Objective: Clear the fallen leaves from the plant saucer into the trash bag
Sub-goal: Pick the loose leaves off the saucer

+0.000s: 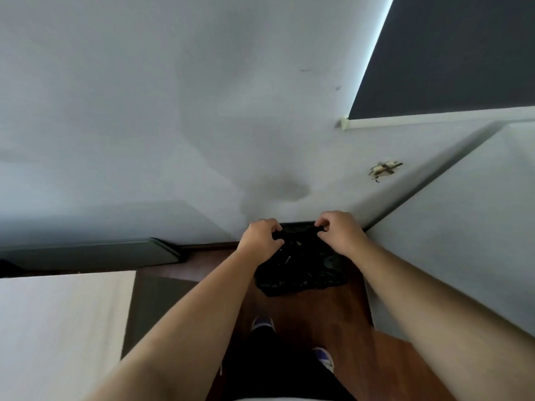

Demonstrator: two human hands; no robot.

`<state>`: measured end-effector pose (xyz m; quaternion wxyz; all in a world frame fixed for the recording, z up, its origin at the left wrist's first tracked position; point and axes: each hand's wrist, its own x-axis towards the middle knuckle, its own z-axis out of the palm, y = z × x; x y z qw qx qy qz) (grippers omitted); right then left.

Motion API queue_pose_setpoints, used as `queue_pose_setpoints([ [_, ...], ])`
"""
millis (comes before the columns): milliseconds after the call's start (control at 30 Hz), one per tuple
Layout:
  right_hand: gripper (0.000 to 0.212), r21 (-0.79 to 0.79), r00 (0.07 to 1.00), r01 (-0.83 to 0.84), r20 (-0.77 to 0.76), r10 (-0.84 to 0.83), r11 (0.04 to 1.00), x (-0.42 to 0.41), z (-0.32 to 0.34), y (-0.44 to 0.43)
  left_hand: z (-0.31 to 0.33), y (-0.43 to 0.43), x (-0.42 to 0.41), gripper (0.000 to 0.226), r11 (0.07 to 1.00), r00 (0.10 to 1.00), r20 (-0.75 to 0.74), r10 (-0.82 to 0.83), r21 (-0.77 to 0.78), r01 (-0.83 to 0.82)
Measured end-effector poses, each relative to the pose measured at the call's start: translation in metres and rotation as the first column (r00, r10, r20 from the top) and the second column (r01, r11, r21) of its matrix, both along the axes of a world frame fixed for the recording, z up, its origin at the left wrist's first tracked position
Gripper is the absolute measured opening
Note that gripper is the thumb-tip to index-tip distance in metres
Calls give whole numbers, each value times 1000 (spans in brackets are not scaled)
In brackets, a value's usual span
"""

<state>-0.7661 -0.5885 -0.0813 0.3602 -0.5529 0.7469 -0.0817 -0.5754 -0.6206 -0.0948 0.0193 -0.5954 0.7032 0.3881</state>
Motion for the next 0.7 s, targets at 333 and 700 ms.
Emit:
queue_pose_setpoints([
  [333,18,-247,932,-343,31,361,906,115,99,-7,115,74,99,26,878,939,-15,342,-351,-326],
  [700,12,-373,418,-841,15,909,392,395,162,148,179,326,310,15,366,418,-8,909,-465,-806],
])
